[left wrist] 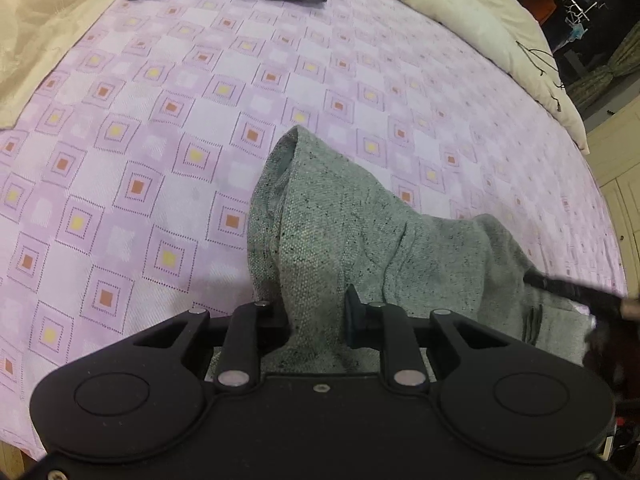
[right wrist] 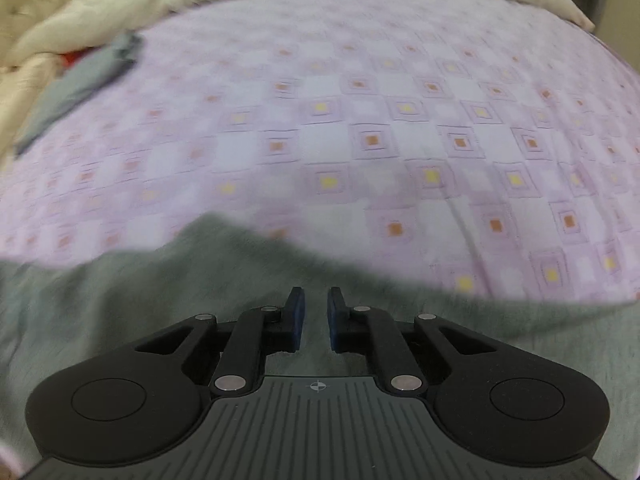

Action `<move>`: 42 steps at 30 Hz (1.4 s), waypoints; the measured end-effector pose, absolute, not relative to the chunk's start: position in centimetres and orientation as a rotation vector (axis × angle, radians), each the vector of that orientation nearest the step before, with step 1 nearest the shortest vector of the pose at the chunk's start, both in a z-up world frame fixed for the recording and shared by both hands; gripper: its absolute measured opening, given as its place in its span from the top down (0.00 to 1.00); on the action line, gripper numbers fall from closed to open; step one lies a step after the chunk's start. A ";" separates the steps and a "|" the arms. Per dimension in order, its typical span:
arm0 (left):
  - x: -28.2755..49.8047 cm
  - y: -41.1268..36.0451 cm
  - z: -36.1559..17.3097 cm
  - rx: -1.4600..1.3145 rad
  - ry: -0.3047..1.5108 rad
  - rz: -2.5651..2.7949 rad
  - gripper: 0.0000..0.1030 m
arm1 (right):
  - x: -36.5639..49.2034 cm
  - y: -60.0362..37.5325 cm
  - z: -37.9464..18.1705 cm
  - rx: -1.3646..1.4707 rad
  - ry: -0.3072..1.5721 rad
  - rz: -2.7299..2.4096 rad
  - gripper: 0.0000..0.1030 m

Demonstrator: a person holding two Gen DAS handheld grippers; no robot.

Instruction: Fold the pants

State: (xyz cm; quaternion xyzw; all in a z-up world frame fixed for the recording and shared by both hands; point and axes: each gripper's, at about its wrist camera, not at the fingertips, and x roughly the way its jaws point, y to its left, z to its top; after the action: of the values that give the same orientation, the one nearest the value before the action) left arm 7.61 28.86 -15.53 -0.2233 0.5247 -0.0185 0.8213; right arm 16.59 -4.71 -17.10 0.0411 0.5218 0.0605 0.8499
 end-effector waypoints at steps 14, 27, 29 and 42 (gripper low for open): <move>6.6 25.9 -10.7 -0.429 1.016 -0.032 0.74 | 3.4 -3.8 -20.3 0.077 1.220 0.146 0.89; 5.0 14.9 -1.7 -0.333 0.851 -0.037 0.87 | 2.8 -10.2 -16.5 0.252 1.107 0.395 0.89; 5.1 12.9 -2.0 -0.335 0.845 -0.033 0.88 | 3.0 -11.6 -15.8 0.236 1.088 0.411 0.89; 7.9 -2.5 1.3 -0.123 0.700 -0.274 0.98 | 3.6 -21.8 -14.3 0.367 1.033 0.343 0.88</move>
State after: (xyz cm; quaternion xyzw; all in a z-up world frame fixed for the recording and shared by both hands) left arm 7.88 -2.46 1.33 -0.0603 0.3418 -0.1339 0.9282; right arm 3.57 -21.83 -14.32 0.1735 0.4887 0.1624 0.8395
